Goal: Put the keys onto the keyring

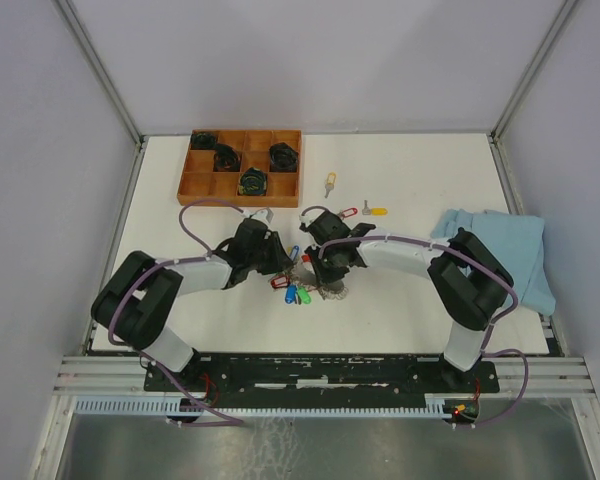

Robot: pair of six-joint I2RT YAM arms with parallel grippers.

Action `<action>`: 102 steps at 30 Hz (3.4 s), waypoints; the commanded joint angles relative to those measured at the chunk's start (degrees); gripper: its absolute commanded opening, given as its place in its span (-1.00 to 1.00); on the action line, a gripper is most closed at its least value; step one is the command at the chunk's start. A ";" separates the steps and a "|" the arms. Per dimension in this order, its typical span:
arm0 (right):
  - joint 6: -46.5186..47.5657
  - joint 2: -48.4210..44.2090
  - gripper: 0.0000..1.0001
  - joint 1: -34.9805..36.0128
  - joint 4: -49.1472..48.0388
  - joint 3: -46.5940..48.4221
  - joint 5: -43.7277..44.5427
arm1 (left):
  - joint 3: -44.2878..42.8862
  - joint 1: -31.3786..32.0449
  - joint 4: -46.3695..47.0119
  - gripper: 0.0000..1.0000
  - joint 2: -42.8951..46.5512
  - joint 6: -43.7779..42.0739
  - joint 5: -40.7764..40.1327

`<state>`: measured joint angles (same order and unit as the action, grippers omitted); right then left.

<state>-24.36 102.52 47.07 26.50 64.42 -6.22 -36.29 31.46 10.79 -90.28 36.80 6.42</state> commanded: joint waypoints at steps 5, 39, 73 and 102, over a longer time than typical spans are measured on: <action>-1.84 1.83 -0.63 -0.30 0.35 2.30 -3.83 | 2.65 -0.09 -0.69 -0.44 1.70 3.01 -0.61; 36.44 -20.75 -0.99 -4.48 -23.76 -14.09 -16.77 | 9.73 4.39 -3.92 -0.27 29.43 0.84 -5.00; 34.41 -6.89 -0.99 -9.27 -54.29 -21.63 -33.90 | 19.37 5.02 40.19 -0.32 7.81 6.68 8.10; 39.17 -7.19 -0.99 -10.81 -49.98 -20.50 -42.97 | 27.17 -0.60 59.21 -0.29 11.61 -32.19 23.36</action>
<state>13.04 95.59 36.34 -27.07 43.55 -46.98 -8.34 31.90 62.15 -76.20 11.75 21.58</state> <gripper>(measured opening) 0.015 0.360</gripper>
